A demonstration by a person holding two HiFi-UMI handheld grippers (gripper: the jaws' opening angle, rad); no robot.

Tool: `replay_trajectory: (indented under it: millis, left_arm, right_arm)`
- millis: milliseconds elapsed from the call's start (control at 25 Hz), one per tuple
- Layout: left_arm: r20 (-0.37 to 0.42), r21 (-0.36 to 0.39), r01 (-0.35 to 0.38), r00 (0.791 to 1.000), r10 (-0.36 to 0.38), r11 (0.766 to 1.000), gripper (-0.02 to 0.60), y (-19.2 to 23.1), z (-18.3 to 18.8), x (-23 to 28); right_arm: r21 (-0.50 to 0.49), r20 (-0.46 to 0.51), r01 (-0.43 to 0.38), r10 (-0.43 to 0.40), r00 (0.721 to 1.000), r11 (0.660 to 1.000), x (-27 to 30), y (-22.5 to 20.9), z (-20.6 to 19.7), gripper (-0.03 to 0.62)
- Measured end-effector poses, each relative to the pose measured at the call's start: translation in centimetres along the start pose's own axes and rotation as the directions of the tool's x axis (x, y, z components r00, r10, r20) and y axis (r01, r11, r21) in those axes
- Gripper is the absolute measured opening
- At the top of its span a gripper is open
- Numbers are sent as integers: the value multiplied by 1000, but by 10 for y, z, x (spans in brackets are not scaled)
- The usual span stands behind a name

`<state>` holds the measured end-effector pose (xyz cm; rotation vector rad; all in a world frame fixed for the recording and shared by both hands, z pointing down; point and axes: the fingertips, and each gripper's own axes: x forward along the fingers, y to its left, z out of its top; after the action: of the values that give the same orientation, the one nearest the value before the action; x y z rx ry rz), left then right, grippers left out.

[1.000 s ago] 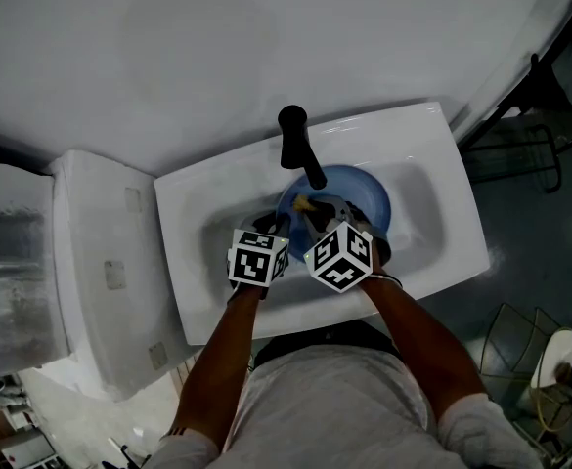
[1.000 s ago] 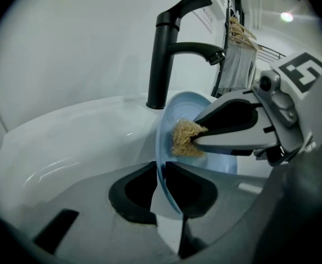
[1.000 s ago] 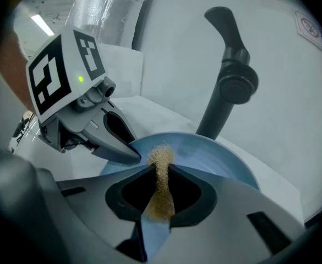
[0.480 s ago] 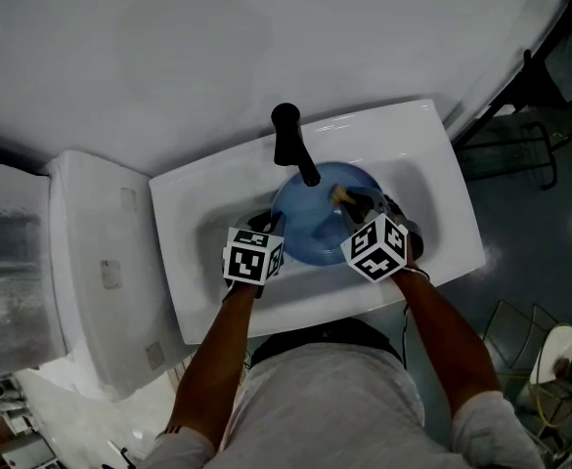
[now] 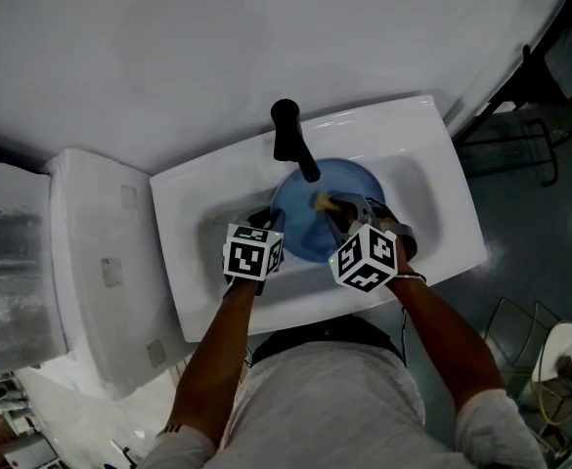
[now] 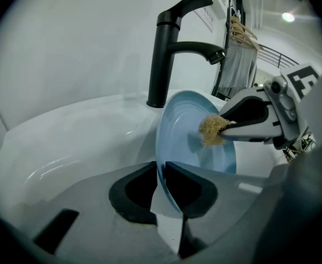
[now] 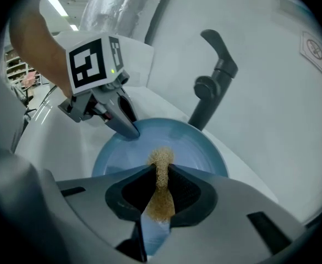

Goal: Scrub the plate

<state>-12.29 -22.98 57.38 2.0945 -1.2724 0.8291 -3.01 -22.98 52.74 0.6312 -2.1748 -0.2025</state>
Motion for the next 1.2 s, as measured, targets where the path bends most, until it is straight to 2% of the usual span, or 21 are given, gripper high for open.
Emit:
replay_trajectory:
  millis: [240, 480, 800, 1200]
  left_arm:
    - [-3, -2, 1, 1000, -1, 1000, 61, 0, 0, 0]
    - [-4, 2, -2, 1000, 2, 1000, 61, 0, 0, 0]
    - [-7, 5, -2, 1000, 3, 1000, 61, 0, 0, 0]
    - [-9, 11, -4, 1000, 4, 1000, 61, 0, 0, 0]
  right_arm:
    - [-75, 29, -100, 103, 994, 992, 19, 40, 29, 63]
    - [-129, -9, -159, 159, 987, 979, 37, 59, 26, 63]
    - [-150, -47, -171, 165, 985, 974, 33, 53, 8, 63]
    - [-178, -135, -160, 136, 981, 971, 13, 28, -42, 63]
